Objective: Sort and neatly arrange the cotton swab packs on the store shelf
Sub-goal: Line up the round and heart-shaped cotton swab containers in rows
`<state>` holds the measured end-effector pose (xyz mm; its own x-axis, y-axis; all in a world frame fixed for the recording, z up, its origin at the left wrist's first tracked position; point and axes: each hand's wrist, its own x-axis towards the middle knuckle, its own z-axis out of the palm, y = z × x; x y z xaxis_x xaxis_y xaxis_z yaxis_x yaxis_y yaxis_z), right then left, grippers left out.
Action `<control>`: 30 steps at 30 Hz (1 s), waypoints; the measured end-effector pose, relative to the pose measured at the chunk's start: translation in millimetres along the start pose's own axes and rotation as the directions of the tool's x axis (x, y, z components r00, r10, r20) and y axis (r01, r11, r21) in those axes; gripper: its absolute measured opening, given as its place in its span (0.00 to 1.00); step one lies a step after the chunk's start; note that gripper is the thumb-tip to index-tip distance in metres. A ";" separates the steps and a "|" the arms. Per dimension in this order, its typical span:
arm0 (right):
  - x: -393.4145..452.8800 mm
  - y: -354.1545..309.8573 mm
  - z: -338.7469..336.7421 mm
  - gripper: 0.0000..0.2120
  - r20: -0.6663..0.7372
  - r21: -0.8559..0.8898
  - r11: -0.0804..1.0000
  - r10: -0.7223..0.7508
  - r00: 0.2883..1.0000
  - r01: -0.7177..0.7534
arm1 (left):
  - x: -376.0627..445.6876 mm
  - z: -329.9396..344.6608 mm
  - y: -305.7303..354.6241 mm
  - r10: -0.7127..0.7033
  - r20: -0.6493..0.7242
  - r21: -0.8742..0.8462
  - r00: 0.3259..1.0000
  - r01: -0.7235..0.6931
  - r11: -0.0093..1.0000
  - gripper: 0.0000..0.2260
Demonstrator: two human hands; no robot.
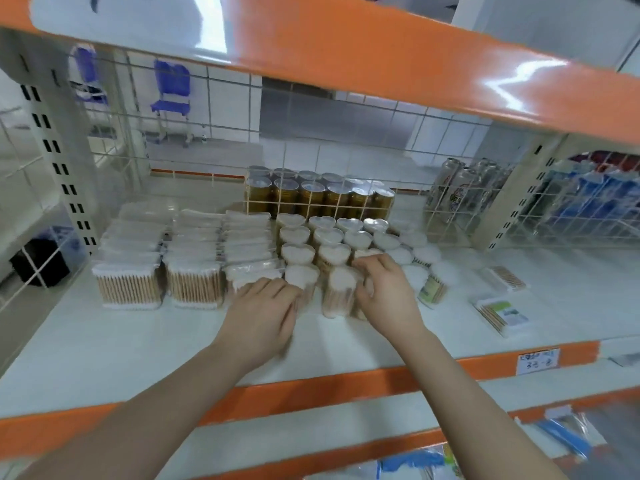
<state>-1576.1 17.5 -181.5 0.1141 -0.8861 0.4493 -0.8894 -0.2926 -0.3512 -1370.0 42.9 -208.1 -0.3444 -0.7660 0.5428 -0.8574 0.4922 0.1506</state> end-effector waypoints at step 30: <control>-37.8 230.5 -83.0 0.24 0.269 -0.331 0.828 0.542 0.796 -0.453 | 76.7 84.6 173.4 -0.076 0.425 0.039 0.902 0.065 0.997 0.17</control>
<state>-1822.1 13.4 -211.3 -0.2725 -0.9607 -0.0534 -0.9346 0.2775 -0.2227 -1577.4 34.6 -210.3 -0.4084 -0.9040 0.1266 -0.8922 0.4246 0.1536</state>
